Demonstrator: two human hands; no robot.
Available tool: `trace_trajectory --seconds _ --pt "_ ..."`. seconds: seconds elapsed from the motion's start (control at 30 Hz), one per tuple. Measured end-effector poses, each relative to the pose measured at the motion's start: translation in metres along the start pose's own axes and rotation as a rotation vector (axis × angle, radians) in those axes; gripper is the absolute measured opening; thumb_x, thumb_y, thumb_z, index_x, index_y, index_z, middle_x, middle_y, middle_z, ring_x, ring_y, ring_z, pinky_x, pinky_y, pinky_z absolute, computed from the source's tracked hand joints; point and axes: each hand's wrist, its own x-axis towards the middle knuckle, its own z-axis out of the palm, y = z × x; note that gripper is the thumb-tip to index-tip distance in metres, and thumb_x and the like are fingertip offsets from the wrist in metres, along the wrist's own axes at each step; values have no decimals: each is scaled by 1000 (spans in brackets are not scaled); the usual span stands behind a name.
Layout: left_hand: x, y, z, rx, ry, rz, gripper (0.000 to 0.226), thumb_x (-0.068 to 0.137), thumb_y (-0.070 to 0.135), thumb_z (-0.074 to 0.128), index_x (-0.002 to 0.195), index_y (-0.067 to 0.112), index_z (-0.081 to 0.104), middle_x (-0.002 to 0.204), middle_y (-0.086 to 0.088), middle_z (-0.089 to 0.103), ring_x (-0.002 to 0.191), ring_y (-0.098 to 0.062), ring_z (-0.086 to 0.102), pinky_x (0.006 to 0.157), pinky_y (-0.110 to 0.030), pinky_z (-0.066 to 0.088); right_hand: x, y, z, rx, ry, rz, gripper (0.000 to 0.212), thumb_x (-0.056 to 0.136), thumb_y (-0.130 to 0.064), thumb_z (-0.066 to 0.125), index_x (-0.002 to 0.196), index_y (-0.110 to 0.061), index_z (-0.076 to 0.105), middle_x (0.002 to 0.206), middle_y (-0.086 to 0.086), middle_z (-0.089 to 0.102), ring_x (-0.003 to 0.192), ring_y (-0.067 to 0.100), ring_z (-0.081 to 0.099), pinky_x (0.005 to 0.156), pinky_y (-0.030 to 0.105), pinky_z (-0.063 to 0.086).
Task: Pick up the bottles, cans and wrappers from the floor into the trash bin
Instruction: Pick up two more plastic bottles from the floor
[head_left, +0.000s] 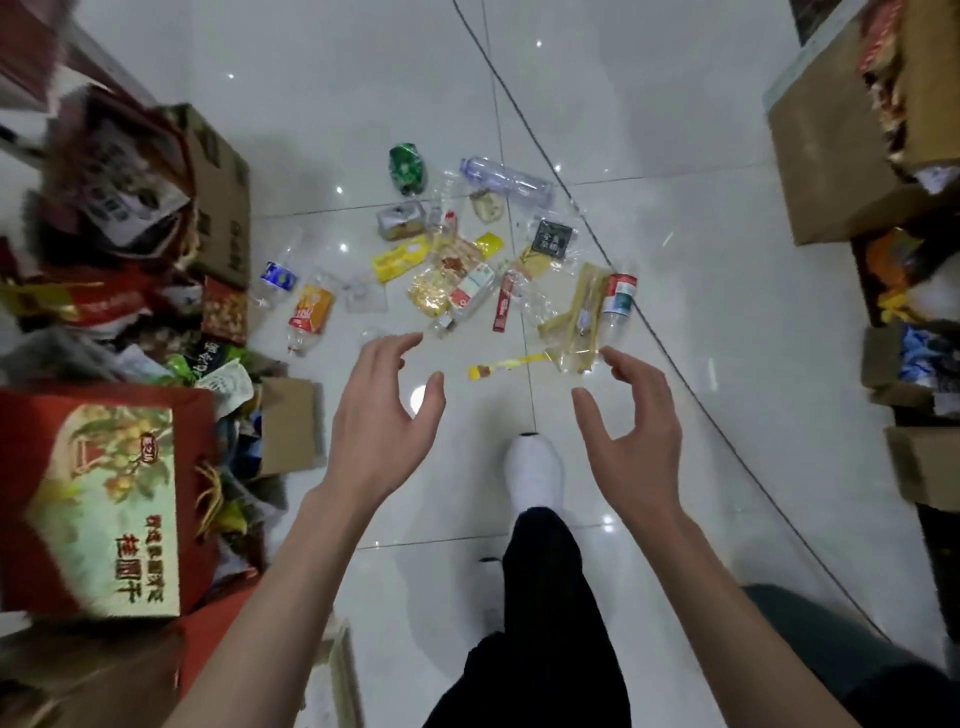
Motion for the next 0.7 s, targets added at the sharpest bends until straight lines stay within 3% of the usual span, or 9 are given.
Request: trace_trajectory --seconds 0.33,0.53,0.7 --pt "119 -167 96 50 151 -157 44 93 33 64 134 22 51 132 3 51 120 -17 52 99 -41 47 141 128 176 -73 -191 -215 49 91 -40 66 134 -16 61 132 0 61 126 20 56 108 48 45" --pt "164 -275 167 198 194 -201 54 88 33 68 138 18 53 146 -11 42 130 -33 45 105 -50 43 200 213 284 -122 -248 -449 46 93 -34 69 130 -8 64 131 6 64 125 23 58 110 41 43" --pt "185 -344 212 299 218 -251 64 84 41 72 141 21 52 151 -15 38 136 -37 39 106 -52 37 230 271 357 -201 -333 -553 51 91 -42 71 133 -14 65 134 6 64 129 24 56 108 52 42"
